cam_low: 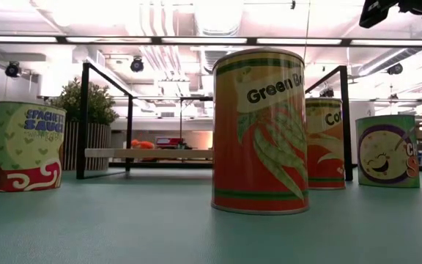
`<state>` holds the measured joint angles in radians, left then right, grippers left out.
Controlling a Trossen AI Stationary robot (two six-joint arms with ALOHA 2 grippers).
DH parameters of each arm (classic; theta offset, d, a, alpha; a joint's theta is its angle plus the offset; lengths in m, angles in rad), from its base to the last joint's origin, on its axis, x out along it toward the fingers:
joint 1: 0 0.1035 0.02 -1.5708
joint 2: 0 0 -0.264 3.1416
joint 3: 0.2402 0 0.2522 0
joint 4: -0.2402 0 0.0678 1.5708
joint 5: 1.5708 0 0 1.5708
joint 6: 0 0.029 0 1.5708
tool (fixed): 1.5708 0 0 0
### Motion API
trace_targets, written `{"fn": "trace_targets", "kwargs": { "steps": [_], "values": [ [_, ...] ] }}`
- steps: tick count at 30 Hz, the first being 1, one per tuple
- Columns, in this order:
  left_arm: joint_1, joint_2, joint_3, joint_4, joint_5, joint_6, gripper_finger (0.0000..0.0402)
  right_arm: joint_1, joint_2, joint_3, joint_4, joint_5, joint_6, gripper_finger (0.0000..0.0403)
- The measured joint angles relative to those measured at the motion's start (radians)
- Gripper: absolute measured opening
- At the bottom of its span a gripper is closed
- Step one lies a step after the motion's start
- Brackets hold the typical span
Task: Pick and place cans onto a shelf
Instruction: Put the canned green beans on the shelf
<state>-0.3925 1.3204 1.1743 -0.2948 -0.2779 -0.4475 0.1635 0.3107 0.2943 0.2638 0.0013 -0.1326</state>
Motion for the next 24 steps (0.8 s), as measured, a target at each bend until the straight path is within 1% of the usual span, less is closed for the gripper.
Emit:
{"fn": "trace_targets", "kwargs": {
  "steps": [4,9,12,17,21,24],
  "values": [
    [-0.031,0.11,0.096,-0.073,0.0,0.071,0.0,0.0,0.0,0.0,0.0,0.0,0.0,0.0009],
    [-0.089,0.24,0.19,-0.083,0.0,0.224,0.0,0.0,0.0,0.0,-0.001,0.0,-0.001,0.0009],
    [-0.114,0.305,0.238,-0.083,0.001,0.271,0.0,0.0,0.0,0.0,-0.001,0.0,-0.001,0.0009],
    [-0.128,0.4,0.299,-0.085,0.0,0.273,0.0,0.0,0.0,0.0,0.0,0.0,-0.002,0.0009],
    [-0.128,0.458,0.32,-0.092,0.0,0.247,0.0,0.0,0.0,0.0,0.0,0.0,-0.002,0.0009],
    [-0.128,0.486,0.322,-0.091,0.0,0.224,0.0008,0.0,0.0,0.0,0.002,0.0,0.0,0.0009]
  ]
}}
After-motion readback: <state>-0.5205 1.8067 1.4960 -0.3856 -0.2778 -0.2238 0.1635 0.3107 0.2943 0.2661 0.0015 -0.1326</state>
